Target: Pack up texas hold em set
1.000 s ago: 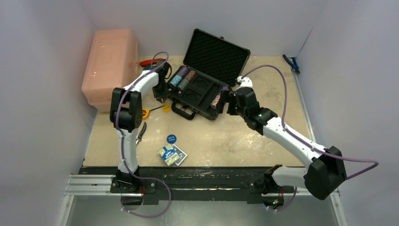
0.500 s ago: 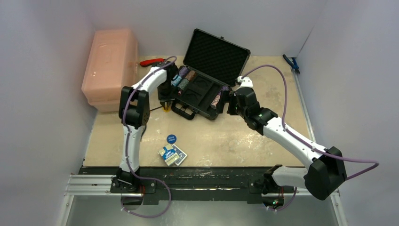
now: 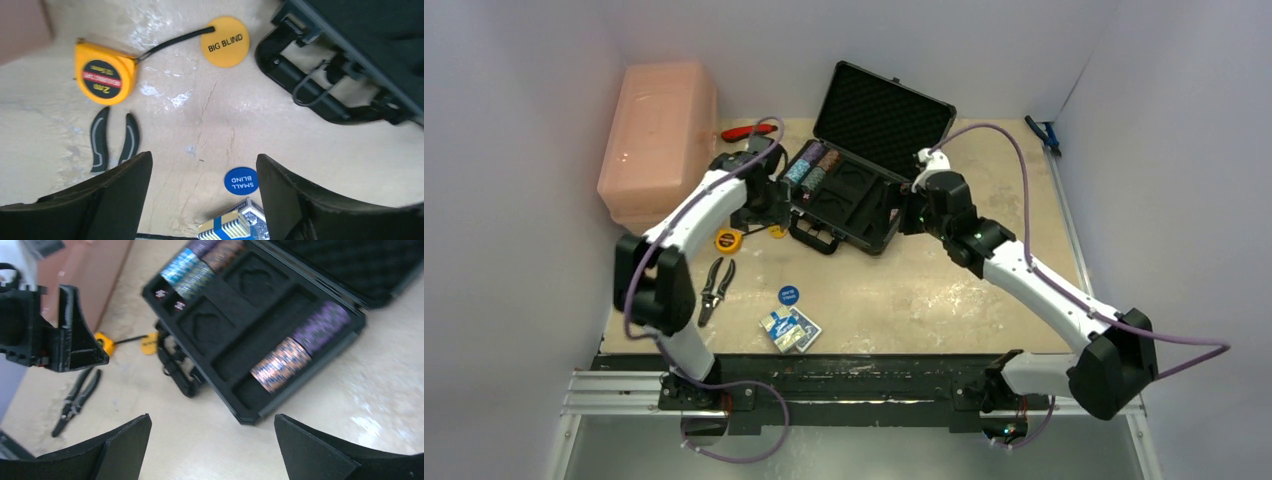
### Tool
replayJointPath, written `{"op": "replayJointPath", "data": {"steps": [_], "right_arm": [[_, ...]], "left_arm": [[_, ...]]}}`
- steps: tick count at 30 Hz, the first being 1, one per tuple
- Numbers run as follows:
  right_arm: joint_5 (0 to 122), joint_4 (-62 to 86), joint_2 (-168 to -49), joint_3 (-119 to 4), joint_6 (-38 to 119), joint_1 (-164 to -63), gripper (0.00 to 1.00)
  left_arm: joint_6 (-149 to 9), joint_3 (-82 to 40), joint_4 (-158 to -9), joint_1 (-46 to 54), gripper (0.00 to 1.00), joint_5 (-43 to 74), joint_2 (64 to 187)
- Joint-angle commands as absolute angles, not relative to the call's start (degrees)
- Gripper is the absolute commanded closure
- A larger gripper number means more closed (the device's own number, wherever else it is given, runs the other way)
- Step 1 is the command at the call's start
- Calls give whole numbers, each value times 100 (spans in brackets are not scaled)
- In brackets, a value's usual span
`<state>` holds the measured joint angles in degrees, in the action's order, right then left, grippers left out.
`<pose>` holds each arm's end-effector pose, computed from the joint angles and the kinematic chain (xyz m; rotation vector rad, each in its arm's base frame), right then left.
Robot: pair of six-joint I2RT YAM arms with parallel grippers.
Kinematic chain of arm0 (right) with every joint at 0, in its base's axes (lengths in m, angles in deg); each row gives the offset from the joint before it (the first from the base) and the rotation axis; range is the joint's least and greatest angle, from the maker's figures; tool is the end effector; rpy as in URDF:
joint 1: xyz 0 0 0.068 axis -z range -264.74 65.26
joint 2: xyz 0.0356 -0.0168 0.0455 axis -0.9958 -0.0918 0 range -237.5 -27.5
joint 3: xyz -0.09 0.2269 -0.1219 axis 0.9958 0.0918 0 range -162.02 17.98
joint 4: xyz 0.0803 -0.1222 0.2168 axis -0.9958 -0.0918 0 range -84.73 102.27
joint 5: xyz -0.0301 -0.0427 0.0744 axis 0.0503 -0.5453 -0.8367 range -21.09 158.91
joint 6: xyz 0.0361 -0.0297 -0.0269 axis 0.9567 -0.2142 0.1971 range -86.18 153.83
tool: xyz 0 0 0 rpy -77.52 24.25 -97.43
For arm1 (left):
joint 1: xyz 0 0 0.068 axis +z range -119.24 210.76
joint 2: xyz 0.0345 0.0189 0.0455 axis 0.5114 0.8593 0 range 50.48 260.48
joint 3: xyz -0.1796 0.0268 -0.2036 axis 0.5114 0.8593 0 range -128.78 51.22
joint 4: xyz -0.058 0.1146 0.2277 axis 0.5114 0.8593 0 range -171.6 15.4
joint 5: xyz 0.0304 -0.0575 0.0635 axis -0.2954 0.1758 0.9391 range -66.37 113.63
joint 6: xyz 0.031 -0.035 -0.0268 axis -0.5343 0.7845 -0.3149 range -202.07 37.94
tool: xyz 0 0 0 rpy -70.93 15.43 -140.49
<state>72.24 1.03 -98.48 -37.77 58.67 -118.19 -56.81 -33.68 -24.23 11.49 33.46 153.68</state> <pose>0.2383 0.1550 0.3078 -0.1189 2.0783 0.5748 0.3407 -0.1126 0.2450 -0.1793 2.8390 0.0907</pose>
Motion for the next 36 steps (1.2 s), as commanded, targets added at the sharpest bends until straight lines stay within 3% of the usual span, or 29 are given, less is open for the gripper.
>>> {"op": "replayJointPath", "data": {"steps": [1, 8, 11, 18, 25, 36], "right_arm": [[6204, 550, -10412, -4636, 5652, -11986, 3], [6323, 286, -12102, -6311, 5642, -12675, 5], [6252, 280, -13006, -7043, 5758, -12782, 7], [6197, -511, -14910, -9226, 5949, -13179, 31], [6417, -781, -16158, -10460, 6339, -13319, 48], [7306, -646, -17139, -11248, 6415, -13369, 54]], "left_arm": [[-5991, -2772, -3298, 1160, 20, 3649, 13817], [-6170, -1640, -3811, 1178, 0, 3592, 12098], [-6102, -1069, -4215, 1186, 0, 3495, 11473], [-6134, -1169, -3349, 1186, 0, 2676, 10636], [-6328, -673, -2969, 1186, 0, 3215, 9155], [-6181, -379, -2668, 1186, 0, 3163, 8338]]}}
